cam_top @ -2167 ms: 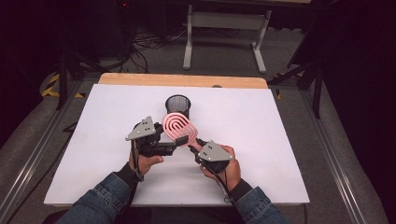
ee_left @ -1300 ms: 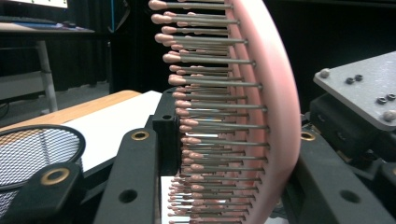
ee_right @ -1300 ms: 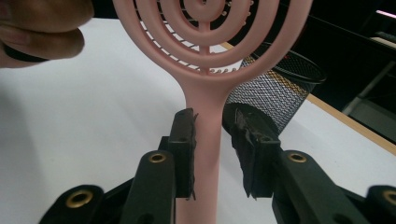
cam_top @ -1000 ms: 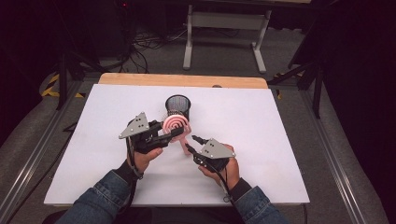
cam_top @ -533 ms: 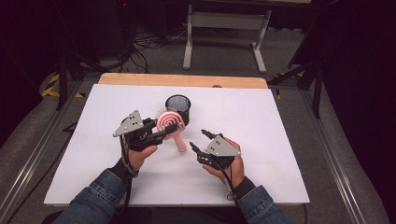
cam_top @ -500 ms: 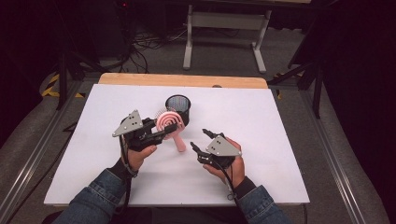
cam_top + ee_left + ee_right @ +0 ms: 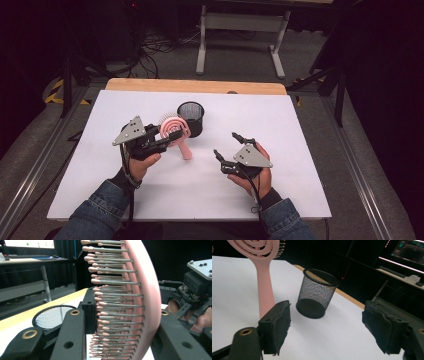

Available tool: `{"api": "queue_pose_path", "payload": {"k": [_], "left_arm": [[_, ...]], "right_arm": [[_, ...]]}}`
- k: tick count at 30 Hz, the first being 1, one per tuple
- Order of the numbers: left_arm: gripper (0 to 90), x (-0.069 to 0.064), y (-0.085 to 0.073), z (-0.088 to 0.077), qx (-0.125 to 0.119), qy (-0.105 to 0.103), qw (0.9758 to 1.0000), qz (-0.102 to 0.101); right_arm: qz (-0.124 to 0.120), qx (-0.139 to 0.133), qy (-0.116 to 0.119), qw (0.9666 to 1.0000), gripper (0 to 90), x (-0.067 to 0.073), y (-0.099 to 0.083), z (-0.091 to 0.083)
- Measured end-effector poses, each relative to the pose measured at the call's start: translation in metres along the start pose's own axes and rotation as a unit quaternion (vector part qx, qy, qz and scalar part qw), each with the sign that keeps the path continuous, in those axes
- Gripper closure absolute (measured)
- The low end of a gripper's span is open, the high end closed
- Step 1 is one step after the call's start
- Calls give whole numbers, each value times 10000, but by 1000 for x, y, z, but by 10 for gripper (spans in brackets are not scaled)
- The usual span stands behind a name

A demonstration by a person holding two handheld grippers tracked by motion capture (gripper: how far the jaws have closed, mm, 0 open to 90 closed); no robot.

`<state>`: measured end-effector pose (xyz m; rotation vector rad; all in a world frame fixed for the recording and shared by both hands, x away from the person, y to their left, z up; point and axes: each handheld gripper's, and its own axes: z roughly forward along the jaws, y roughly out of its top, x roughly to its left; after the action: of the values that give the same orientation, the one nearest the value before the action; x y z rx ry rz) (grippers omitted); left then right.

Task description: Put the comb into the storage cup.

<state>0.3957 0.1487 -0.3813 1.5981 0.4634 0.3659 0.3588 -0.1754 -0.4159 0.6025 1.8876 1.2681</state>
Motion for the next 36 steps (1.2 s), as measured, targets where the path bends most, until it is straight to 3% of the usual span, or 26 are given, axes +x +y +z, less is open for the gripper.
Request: {"api": "queue_pose_path", "payload": {"k": [2, 15, 28, 36], "left_arm": [[628, 1, 0, -1, 9, 13, 10000, 0], [629, 7, 4, -11, -35, 130, 9999, 22], [629, 15, 13, -25, -177, 363, 9992, 57], [629, 18, 17, -31, -246, 451, 9987, 73]], "right_arm": [[-48, 12, -53, 10000, 220, -3, -1, -2], [268, -51, -246, 9993, 177, -26, -14, -24], [256, 15, -514, 9984, 105, -33, -24, -31], [273, 80, -455, 9986, 84, -35, -29, -35]]}}
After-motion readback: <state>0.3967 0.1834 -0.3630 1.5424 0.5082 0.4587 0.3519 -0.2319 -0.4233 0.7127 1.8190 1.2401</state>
